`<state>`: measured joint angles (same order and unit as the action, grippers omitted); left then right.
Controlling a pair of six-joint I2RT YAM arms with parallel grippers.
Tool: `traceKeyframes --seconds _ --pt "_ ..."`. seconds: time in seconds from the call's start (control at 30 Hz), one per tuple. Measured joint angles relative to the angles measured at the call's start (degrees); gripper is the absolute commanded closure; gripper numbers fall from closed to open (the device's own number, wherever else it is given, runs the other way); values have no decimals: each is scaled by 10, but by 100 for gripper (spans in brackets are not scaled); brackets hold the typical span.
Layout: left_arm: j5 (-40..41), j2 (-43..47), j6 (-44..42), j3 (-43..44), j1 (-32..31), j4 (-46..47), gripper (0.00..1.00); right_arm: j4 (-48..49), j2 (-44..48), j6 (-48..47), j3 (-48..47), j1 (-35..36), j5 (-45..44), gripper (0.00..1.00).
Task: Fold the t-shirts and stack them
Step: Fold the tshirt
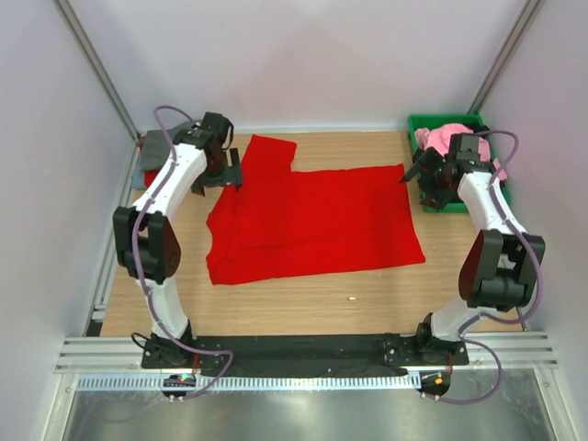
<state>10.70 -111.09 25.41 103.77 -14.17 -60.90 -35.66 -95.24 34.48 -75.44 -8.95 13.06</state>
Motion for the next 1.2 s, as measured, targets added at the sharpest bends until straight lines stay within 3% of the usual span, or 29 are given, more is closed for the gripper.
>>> traceKeyframes --seconds 0.13,0.33,0.47,0.6,0.8,1.2 --pt "-9 92 20 -74 -1 3 11 -16 85 -17 41 1 -13 10" --pt "-63 344 84 -349 -1 62 12 -9 231 -21 197 3 11 10" --pt "-96 425 137 -499 -2 98 14 -3 269 -16 283 6 27 10" --pt "-102 459 182 -583 -3 130 16 -4 289 -14 319 8 29 10" --pt "-102 487 235 -641 -3 190 25 5 273 -16 326 9 22 10" --pt "-81 439 252 -692 -3 271 58 50 187 -16 343 10 -14 16"
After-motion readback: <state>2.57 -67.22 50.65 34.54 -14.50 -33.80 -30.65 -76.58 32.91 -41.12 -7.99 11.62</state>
